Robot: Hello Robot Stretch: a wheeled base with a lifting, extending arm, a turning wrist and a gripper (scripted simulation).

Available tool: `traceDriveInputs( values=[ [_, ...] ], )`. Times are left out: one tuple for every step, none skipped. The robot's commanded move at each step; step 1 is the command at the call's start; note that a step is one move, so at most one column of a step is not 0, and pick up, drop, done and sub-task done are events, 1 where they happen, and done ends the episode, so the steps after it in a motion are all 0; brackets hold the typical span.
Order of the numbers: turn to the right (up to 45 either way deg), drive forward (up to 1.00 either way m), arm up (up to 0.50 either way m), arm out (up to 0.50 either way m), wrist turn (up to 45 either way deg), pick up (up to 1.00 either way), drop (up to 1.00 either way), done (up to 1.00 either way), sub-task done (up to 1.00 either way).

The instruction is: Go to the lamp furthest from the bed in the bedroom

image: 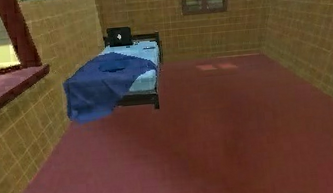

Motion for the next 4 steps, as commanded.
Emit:
traceDriveInputs(
  values=[
    [0.0, 1.00, 0.00, 0.00, 0.0, 0.00, 0.00, 0.00, 0.00],
    [3.0, 0.00, 0.00, 0.00, 0.0, 0.00, 0.00, 0.00, 0.00],
    [0.0, 0.70, 0.00, 0.00, 0.0, 0.00, 0.00, 0.00, 0.00],
    [45.0, 0.00, 0.00, 0.00, 0.0, 0.00, 0.00, 0.00, 0.00]
  ],
)
